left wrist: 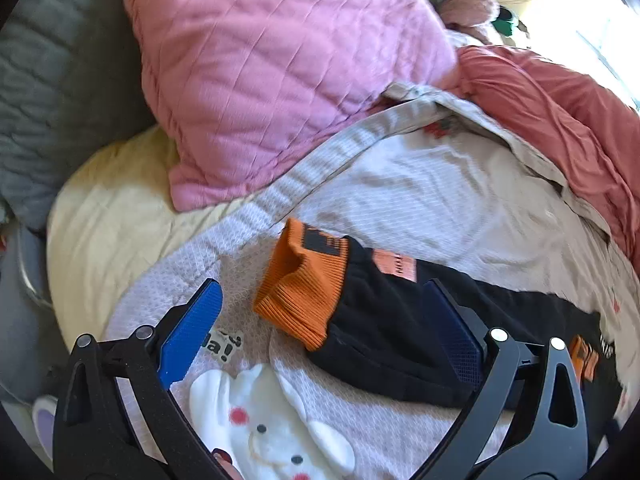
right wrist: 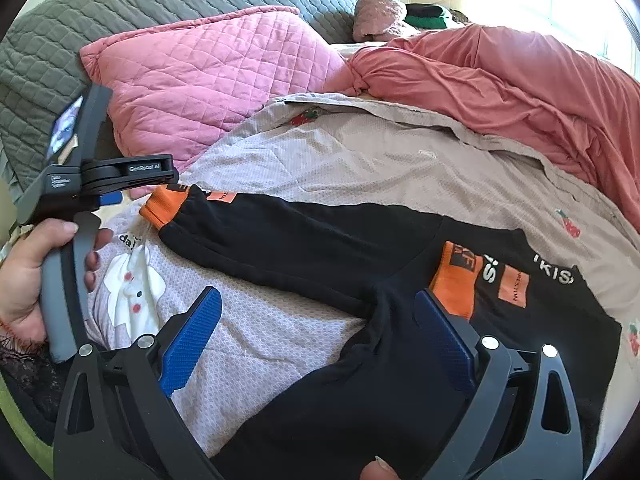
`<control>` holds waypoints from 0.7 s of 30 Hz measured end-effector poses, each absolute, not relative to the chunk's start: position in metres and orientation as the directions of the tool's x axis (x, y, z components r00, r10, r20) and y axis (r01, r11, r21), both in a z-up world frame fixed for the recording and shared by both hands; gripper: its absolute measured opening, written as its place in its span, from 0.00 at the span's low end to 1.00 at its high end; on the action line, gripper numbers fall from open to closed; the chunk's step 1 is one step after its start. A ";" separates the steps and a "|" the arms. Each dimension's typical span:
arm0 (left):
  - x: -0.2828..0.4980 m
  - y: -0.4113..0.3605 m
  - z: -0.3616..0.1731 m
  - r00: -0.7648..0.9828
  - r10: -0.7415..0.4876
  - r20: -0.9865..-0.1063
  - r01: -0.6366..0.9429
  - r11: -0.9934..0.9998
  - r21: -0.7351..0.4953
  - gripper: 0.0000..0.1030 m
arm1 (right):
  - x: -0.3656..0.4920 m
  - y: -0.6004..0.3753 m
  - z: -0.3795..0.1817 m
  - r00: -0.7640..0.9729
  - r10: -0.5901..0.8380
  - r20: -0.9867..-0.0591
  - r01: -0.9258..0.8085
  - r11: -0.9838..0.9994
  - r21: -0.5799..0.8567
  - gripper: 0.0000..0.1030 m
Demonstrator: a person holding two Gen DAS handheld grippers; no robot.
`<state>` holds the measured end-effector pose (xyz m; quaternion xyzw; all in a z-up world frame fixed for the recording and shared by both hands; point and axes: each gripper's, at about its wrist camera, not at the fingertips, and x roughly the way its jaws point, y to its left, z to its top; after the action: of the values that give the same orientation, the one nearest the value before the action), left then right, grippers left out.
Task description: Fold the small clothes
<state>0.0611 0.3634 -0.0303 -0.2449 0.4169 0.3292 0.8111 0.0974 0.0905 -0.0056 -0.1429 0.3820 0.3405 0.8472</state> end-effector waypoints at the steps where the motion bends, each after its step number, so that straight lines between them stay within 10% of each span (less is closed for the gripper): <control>1: 0.063 0.368 -0.035 0.429 0.321 -0.844 -0.745 0.654 -0.130 0.91 | 0.098 0.091 -0.007 0.473 0.467 -0.747 -0.683 0.730 0.024 0.94; 5: 0.061 0.383 -0.052 0.439 0.278 -0.855 -0.779 0.591 -0.208 0.87 | 0.099 0.085 -0.016 0.452 0.467 -0.760 -0.665 0.745 0.063 0.94; 11: 0.064 0.381 -0.048 0.471 0.281 -0.836 -0.764 0.603 -0.228 0.07 | 0.103 0.065 -0.021 0.456 0.453 -0.766 -0.619 0.780 0.093 0.94; 21: 0.086 0.333 -0.008 0.687 0.122 -0.717 -0.541 0.744 -0.392 0.05 | 0.119 -0.002 -0.023 0.486 0.415 -0.769 -0.450 0.873 0.186 0.94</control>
<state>0.0862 0.3332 -0.0080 -0.3024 0.3467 0.1910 0.8671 0.1185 -0.0024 -0.0231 -0.0200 0.4403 0.2509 0.8619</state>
